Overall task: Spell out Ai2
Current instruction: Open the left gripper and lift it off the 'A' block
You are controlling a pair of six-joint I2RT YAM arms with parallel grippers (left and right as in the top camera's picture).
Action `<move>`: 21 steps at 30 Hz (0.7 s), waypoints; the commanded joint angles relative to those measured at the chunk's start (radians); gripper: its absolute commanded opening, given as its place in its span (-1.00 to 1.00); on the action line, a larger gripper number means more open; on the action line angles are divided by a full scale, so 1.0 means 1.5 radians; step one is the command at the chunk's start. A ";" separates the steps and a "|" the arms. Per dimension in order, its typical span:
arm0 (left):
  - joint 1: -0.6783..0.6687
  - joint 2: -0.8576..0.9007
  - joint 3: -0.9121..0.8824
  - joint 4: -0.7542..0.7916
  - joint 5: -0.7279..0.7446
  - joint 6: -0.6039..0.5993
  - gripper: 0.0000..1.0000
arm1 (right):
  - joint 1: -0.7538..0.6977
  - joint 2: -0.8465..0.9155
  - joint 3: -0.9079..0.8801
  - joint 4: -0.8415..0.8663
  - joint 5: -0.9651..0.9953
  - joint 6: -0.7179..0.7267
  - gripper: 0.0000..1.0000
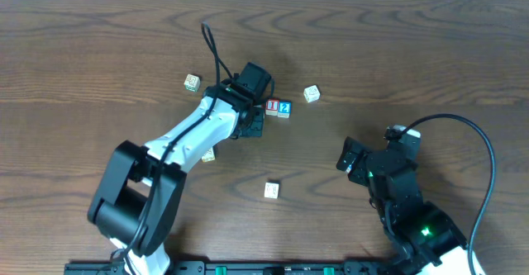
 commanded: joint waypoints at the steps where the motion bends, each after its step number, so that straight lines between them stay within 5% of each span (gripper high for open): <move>1: 0.002 0.016 0.002 0.011 0.040 -0.013 -0.89 | 0.006 -0.001 -0.001 -0.001 0.007 0.006 0.98; 21: -0.003 0.060 0.002 0.093 0.066 -0.019 -0.89 | 0.006 -0.001 -0.001 -0.001 0.007 0.006 0.99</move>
